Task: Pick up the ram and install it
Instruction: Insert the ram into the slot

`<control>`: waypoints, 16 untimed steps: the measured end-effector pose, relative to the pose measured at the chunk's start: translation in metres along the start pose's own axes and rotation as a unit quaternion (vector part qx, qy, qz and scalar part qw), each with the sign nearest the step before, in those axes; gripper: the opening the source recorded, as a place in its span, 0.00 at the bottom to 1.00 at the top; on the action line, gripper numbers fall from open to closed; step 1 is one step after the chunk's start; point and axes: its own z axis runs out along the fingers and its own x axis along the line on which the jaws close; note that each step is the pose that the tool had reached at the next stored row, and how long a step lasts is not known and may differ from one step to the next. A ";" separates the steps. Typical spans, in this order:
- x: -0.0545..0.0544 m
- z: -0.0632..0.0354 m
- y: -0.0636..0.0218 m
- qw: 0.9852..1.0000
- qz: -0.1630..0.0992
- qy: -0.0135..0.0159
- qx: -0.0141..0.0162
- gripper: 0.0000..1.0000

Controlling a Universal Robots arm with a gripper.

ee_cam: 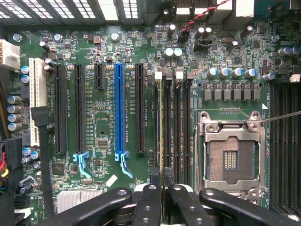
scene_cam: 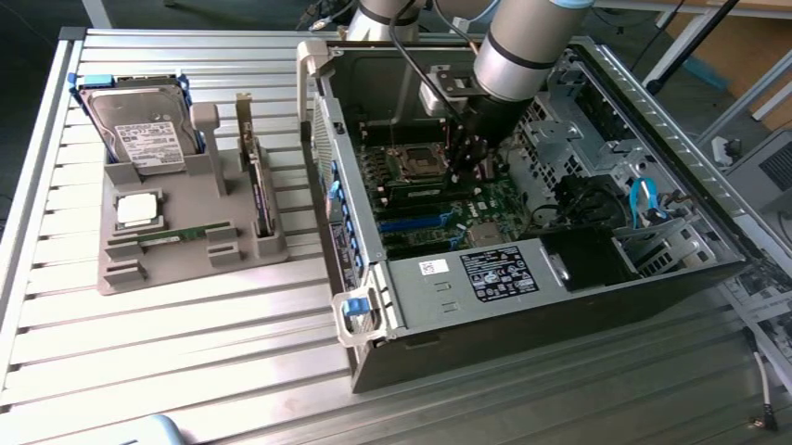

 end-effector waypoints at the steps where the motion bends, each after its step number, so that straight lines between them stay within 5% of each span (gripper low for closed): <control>1: 0.000 0.0002 0.0000 1.000 0.000 0.000 0.000 0.12; 16: 0.000 0.0042 -0.0002 1.000 0.000 0.000 0.001 0.12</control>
